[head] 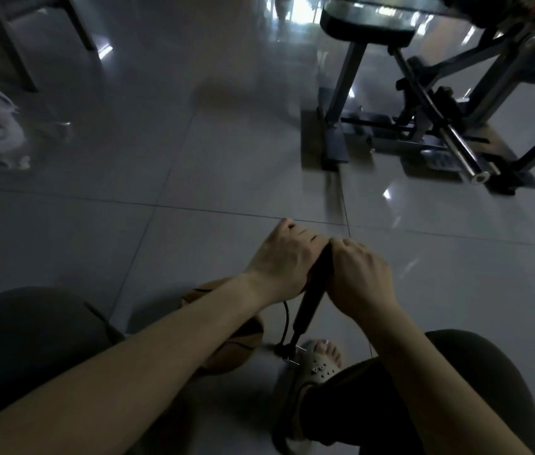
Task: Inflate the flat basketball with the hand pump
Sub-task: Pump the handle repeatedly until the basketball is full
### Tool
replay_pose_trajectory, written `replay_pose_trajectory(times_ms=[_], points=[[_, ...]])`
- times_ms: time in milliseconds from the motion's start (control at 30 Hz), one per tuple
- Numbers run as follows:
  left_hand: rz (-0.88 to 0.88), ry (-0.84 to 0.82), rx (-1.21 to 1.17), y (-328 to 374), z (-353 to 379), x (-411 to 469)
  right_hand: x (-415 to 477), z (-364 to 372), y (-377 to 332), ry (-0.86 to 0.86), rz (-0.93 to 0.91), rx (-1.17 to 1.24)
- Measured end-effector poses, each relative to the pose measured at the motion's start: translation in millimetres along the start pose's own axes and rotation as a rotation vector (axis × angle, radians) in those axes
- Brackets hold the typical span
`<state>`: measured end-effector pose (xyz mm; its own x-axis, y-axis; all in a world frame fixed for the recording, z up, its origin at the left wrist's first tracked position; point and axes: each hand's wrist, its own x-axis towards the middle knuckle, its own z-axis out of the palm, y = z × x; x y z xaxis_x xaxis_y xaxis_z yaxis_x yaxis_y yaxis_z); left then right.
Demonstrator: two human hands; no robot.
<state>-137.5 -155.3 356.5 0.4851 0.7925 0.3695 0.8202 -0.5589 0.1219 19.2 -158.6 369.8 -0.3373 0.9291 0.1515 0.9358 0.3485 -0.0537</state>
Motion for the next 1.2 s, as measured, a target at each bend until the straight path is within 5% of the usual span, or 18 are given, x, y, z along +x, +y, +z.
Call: replay_pose_trajectory(times_ms=[233, 633, 867, 1100, 1200], points=[[-0.133, -0.01, -0.025, 10.7, 80.7, -38.5, -25.3, 54.4, -10.8, -0.188, 0.045, -0.087], [-0.218, -0.308, -0.032, 28.0, 139.4, -70.1, -33.7, 103.2, -11.6, -0.697, 0.103, -0.084], [-0.13, -0.412, 0.037, 23.1, 115.0, -59.1, -36.3, 73.4, -16.1, -0.626, 0.072, -0.019], [-0.104, -0.141, 0.057, 7.4, 14.5, -1.5, -22.0, 14.6, -12.9, 0.045, 0.042, -0.007], [-0.117, -0.165, 0.073, 12.4, 6.3, 0.4, -27.3, 16.5, -23.8, 0.056, 0.117, -0.095]])
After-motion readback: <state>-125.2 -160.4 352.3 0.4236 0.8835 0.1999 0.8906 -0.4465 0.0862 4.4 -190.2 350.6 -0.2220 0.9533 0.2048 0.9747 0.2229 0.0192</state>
